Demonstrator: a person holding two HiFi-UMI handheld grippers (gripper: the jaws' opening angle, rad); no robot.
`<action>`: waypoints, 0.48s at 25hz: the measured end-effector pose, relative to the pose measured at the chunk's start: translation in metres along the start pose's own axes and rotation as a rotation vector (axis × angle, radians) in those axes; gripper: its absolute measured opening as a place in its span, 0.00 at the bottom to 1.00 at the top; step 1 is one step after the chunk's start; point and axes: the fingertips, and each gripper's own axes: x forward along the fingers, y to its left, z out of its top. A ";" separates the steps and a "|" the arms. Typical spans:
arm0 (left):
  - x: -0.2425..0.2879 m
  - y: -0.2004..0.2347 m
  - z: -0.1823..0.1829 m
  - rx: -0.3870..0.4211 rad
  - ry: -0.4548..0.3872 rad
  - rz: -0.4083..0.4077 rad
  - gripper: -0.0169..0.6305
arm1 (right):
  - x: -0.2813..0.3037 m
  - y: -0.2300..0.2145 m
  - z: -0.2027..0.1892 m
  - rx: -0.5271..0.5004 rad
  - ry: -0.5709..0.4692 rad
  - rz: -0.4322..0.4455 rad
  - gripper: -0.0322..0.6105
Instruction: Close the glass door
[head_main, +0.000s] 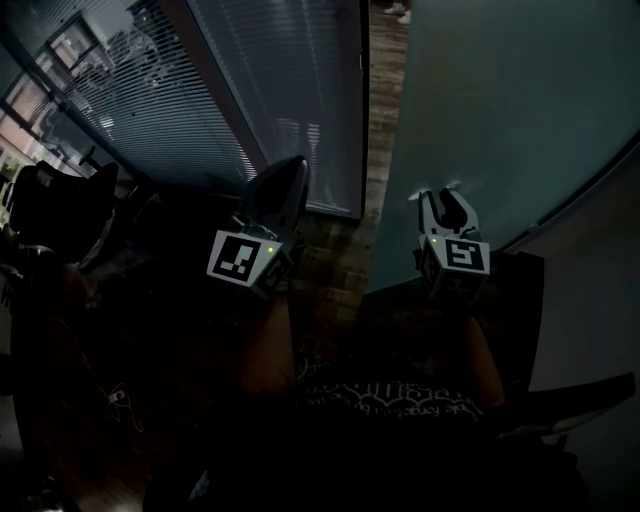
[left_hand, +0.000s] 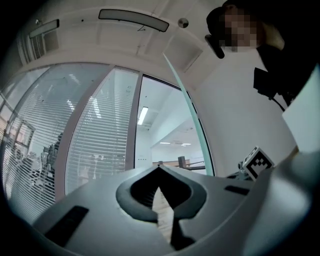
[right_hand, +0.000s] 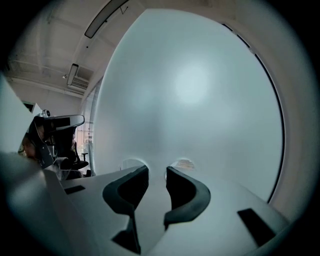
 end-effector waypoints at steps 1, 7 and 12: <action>0.002 0.002 0.000 0.002 -0.002 0.005 0.03 | 0.004 0.001 0.001 -0.001 0.001 0.003 0.22; 0.011 0.009 -0.003 0.013 0.001 0.034 0.03 | 0.027 0.000 0.005 0.002 -0.006 0.011 0.22; 0.013 0.027 -0.006 0.011 0.014 0.059 0.03 | 0.045 -0.001 0.013 0.001 -0.012 0.003 0.22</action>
